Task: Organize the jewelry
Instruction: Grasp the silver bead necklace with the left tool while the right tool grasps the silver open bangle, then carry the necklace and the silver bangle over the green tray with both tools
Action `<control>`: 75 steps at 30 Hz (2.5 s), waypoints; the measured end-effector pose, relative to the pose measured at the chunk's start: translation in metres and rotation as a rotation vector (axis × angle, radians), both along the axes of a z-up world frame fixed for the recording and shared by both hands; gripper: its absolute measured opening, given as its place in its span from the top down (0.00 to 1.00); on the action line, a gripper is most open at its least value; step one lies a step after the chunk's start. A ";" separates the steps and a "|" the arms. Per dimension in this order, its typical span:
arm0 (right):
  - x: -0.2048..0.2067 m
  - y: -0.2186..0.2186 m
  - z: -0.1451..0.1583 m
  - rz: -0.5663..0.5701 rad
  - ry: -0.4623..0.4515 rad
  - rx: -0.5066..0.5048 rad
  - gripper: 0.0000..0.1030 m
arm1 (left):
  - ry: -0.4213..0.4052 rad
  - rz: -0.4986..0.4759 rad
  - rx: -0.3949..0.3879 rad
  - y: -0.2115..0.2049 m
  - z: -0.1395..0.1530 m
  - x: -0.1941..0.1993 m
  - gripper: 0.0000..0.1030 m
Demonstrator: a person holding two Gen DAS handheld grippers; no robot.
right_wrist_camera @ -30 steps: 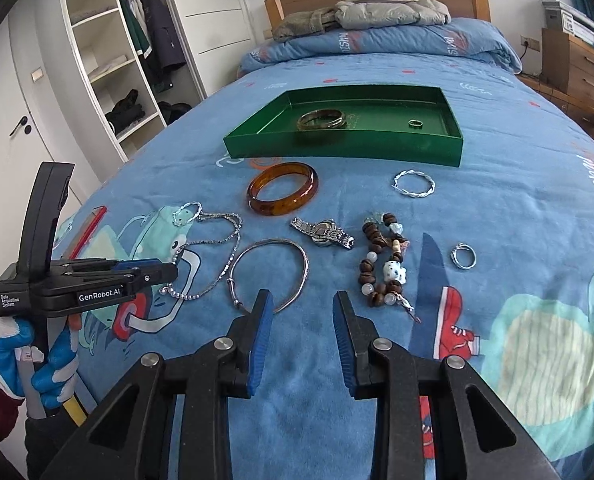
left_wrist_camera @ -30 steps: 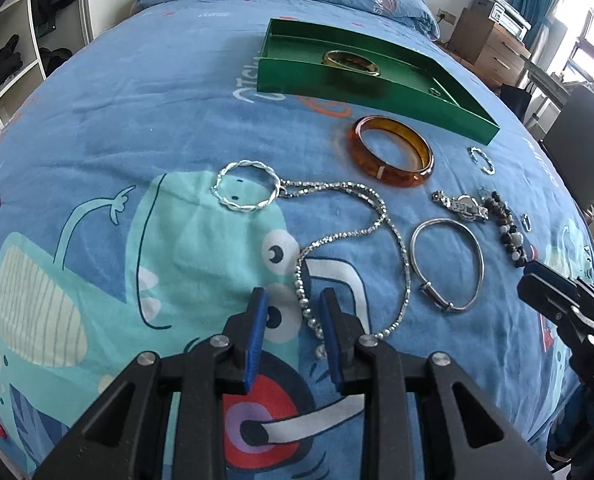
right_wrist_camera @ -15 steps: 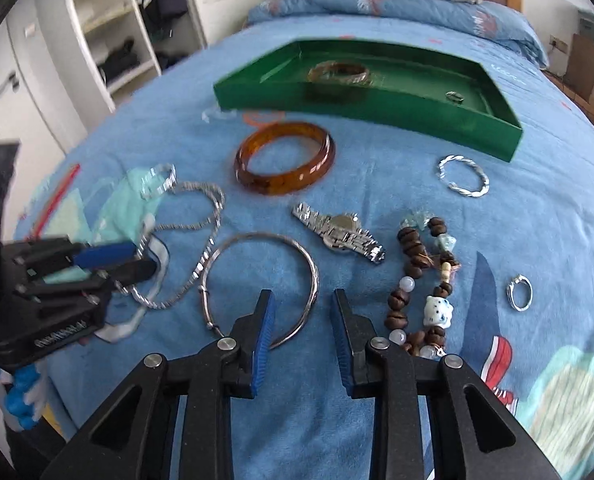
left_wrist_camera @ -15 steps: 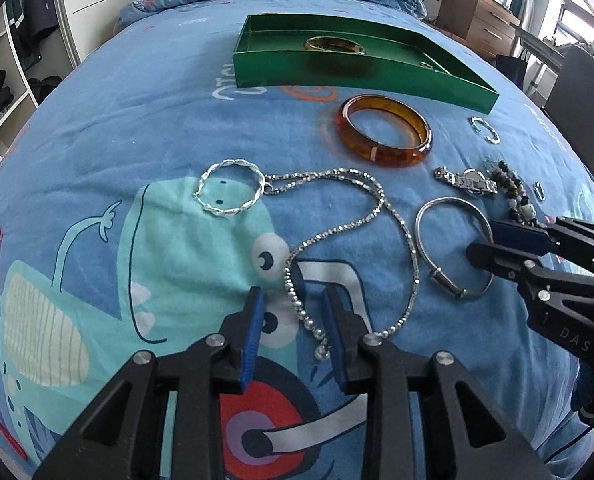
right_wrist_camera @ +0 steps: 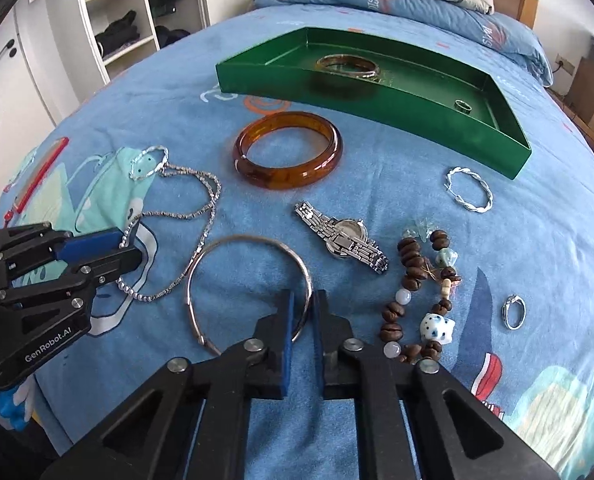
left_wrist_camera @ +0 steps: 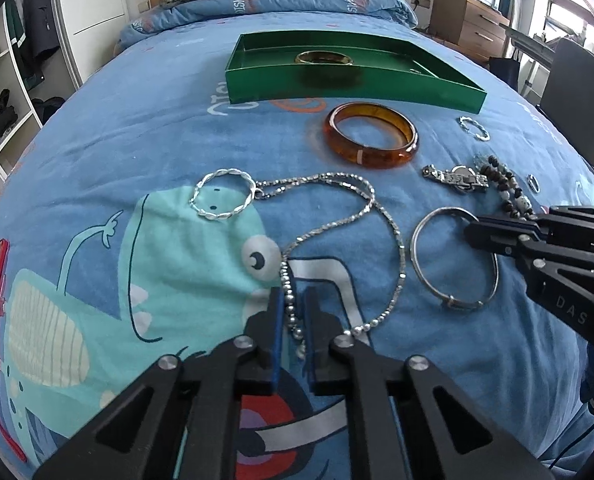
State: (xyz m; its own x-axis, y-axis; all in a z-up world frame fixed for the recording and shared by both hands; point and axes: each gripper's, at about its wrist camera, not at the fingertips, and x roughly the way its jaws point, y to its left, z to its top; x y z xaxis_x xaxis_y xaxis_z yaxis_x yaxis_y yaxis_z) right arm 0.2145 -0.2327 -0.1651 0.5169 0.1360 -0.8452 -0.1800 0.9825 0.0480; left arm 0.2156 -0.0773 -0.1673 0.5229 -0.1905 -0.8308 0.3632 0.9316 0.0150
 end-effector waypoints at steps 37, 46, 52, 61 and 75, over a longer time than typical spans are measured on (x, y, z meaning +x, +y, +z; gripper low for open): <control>-0.128 -0.011 0.104 -0.056 -0.297 0.017 0.96 | -0.227 -0.006 -0.073 0.008 0.147 -0.083 0.96; -0.137 -0.010 0.122 -0.059 -0.338 0.012 0.96 | -0.284 -0.015 -0.085 0.007 0.176 -0.085 0.96; -0.136 -0.010 0.132 -0.057 -0.357 0.005 0.96 | -0.315 -0.025 -0.094 0.007 0.191 -0.082 0.96; -0.125 -0.013 0.137 -0.064 -0.363 0.010 0.96 | -0.350 -0.027 -0.091 0.007 0.210 -0.070 0.95; -0.077 -0.026 0.153 -0.064 -0.379 0.002 0.95 | -0.410 -0.019 -0.071 -0.002 0.244 -0.011 0.95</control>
